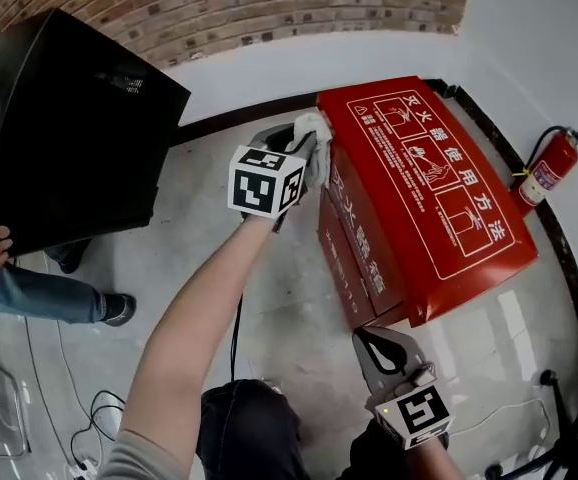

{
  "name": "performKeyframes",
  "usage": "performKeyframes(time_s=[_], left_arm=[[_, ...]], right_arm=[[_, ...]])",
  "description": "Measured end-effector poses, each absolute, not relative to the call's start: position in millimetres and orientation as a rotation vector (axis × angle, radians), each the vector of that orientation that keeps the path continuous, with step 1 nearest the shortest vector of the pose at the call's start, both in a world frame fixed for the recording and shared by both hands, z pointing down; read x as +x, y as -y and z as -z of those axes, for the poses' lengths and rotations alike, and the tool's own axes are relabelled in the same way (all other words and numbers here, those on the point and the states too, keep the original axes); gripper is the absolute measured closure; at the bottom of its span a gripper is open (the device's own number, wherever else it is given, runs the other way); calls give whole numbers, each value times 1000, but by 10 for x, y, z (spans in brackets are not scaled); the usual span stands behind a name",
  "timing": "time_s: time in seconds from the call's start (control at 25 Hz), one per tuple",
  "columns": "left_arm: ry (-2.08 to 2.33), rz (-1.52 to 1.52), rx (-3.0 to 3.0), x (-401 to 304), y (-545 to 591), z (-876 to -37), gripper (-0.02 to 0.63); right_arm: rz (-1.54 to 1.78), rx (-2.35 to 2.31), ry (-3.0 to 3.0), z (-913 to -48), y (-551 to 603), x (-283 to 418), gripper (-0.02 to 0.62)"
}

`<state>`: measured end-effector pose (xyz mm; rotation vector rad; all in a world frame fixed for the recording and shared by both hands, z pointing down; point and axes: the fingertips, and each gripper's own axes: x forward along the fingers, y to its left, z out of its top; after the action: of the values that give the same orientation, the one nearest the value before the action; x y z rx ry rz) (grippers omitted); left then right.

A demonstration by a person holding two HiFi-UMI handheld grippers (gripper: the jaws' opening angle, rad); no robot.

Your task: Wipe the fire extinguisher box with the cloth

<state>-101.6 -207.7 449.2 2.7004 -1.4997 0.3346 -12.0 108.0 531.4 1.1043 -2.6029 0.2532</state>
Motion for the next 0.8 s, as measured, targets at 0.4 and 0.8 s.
performKeyframes(time_s=[0.4,0.8], left_arm=[[1340,-329,2683,-844,1588,-5168,511],[1061,-411,2744,-327,334,-5488,512]], right_arm=[[-245,1140,2557,-5473,-1267,223,571],[-231,1083,2568,-5569,-1516,435,571]])
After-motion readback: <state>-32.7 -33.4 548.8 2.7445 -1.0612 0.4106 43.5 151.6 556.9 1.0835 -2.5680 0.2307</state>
